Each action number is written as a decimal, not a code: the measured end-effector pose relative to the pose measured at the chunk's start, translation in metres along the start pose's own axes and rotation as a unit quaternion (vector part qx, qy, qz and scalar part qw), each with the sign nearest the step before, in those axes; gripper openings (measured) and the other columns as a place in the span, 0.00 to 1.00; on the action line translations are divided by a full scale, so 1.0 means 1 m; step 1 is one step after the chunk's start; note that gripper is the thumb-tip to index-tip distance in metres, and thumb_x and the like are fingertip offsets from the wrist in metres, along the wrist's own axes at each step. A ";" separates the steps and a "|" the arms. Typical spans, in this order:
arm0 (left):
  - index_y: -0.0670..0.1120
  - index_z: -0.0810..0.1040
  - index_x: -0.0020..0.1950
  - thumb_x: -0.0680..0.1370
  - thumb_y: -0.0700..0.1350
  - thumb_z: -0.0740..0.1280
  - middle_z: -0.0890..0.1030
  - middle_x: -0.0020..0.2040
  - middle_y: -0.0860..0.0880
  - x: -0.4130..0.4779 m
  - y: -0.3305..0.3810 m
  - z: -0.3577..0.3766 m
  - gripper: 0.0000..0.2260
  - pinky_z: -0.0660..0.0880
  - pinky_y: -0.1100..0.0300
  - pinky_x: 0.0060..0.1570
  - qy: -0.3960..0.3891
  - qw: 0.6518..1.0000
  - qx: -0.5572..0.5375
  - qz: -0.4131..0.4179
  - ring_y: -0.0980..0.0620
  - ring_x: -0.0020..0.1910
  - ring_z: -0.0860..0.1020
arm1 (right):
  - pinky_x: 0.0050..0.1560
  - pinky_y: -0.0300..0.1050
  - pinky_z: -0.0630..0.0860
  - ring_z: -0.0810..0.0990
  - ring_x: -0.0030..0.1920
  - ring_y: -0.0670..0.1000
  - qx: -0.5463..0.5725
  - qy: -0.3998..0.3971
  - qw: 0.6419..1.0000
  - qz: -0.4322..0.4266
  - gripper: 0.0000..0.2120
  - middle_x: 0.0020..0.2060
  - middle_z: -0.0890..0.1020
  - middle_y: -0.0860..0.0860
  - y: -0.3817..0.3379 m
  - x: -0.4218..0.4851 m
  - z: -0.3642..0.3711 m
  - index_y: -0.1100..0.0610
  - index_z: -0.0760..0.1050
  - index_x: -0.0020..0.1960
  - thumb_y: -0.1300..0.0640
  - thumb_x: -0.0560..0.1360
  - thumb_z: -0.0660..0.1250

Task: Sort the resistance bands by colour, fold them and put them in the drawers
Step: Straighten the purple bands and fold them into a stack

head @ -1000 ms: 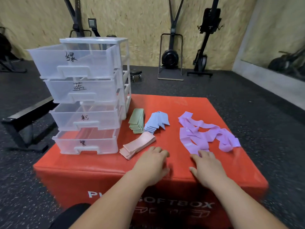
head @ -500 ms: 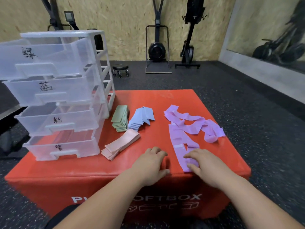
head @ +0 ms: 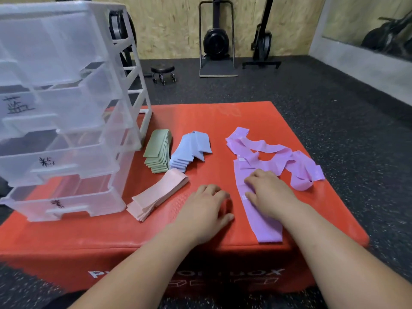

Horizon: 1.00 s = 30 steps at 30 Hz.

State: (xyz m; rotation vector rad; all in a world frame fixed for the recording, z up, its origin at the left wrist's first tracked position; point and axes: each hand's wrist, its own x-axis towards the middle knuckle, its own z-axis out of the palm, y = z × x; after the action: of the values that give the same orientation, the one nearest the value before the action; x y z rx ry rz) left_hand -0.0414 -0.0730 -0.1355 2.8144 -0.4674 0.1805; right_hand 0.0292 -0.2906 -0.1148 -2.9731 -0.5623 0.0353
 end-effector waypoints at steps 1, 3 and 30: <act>0.57 0.73 0.73 0.78 0.63 0.67 0.74 0.70 0.52 0.001 -0.002 0.000 0.24 0.71 0.48 0.69 0.002 1.000 0.000 0.001 0.47 0.69 0.71 | 0.52 0.53 0.77 0.74 0.59 0.57 -0.008 0.014 1.000 0.007 0.15 0.60 0.76 0.49 -0.002 0.003 0.000 0.48 0.78 0.64 0.48 0.79 0.66; 0.56 0.73 0.72 0.79 0.62 0.68 0.74 0.69 0.52 0.002 -0.003 0.000 0.24 0.72 0.48 0.68 0.007 1.000 -0.002 0.005 0.47 0.68 0.71 | 0.46 0.50 0.75 0.75 0.56 0.56 -0.019 0.045 0.999 0.024 0.11 0.54 0.78 0.49 -0.007 0.008 -0.005 0.46 0.82 0.58 0.49 0.77 0.69; 0.41 0.84 0.52 0.76 0.51 0.75 0.86 0.45 0.43 -0.029 0.021 -0.061 0.14 0.77 0.43 0.50 -0.046 0.878 -0.468 -0.089 0.49 0.44 0.80 | 0.46 0.51 0.86 0.84 0.43 0.49 0.634 0.221 0.741 0.029 0.05 0.44 0.85 0.52 -0.050 -0.057 -0.094 0.60 0.84 0.53 0.63 0.78 0.74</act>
State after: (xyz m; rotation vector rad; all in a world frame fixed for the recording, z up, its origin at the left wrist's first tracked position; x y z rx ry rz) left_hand -0.0808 -0.0658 -0.0769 1.8874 -0.2142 -0.1842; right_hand -0.0381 -0.2758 -0.0154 -1.5522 -0.1977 -0.1966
